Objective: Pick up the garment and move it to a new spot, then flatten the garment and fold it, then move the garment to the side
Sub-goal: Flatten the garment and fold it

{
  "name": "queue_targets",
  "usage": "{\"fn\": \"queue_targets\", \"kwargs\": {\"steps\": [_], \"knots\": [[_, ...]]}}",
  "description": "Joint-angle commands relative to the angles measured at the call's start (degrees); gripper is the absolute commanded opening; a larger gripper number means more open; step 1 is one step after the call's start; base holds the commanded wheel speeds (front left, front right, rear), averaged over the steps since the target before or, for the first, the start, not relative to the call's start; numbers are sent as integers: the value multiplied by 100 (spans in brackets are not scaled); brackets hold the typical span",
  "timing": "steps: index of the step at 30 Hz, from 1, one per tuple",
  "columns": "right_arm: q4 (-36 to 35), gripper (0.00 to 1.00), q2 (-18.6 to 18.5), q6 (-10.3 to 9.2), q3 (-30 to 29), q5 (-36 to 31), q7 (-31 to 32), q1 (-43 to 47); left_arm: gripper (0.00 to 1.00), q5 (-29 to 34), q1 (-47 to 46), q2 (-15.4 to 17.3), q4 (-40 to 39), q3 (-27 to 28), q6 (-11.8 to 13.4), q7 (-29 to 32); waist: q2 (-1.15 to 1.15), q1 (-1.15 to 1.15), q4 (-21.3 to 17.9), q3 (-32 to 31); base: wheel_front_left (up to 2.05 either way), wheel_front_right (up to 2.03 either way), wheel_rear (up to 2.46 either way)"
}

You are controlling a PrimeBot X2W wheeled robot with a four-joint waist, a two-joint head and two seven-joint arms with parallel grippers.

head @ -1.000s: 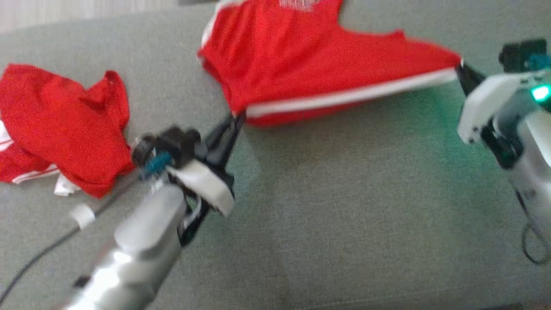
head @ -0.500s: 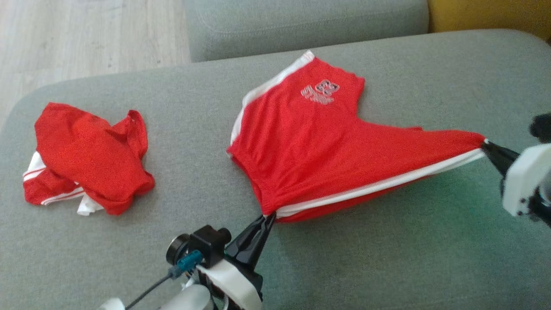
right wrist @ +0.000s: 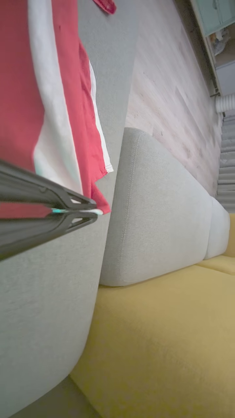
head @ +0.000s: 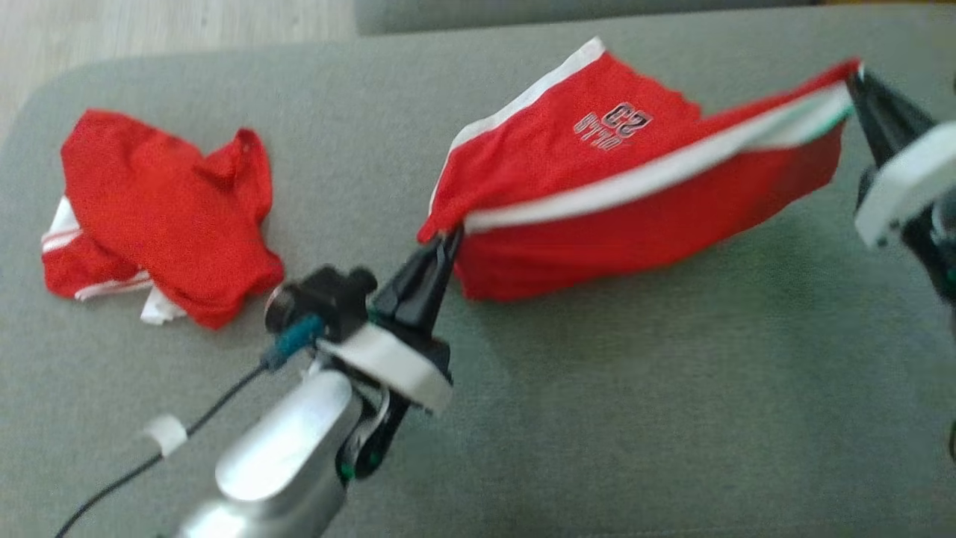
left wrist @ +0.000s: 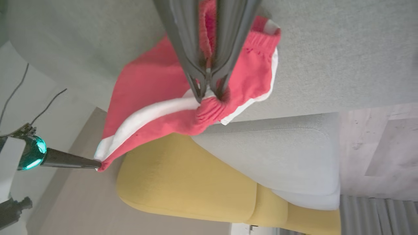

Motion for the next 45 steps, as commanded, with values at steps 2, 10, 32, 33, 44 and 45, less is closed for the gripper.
{"fn": "queue_targets", "kwargs": {"steps": [2, 10, 32, 33, 44, 45], "knots": [[138, 0, 57, 37, 121, -341, -149, -619, 0, -7, -488, -24, 24, 274, -33, -33, 0, -1, 297, 422, 0, 0, 0], [1303, 0, 327, 37, 410, -890, -592, -1770, 0, 40, -991, -305, 490, 214, -195, -85, 0, -1, 625, 907, 0, 0, 0], [4022, 0, 548, 37, 1078, -1231, -1670, -3634, 0, 126, -1919, -919, 1557, 13, -527, -426, 0, -1, 1276, 1738, 0, 0, 0], [4174, 38, 547, 37, 1086, -1230, -1717, -3733, 7, 125, -1956, -941, 1606, -16, -531, -432, 0, -1, 1293, 1777, 0, 0, 0], [4920, 100, 683, 37, 706, -1068, -2417, -3815, 100, 106, -1898, -935, 1838, 121, -333, -541, 0, -1, 1240, 1496, 0, 0, 0], [4945, 100, 705, 37, 667, -1012, -2522, -3778, 100, 118, -1877, -899, 1823, 178, -292, -554, 0, -1, 1209, 1431, 0, 0, 0]]}}
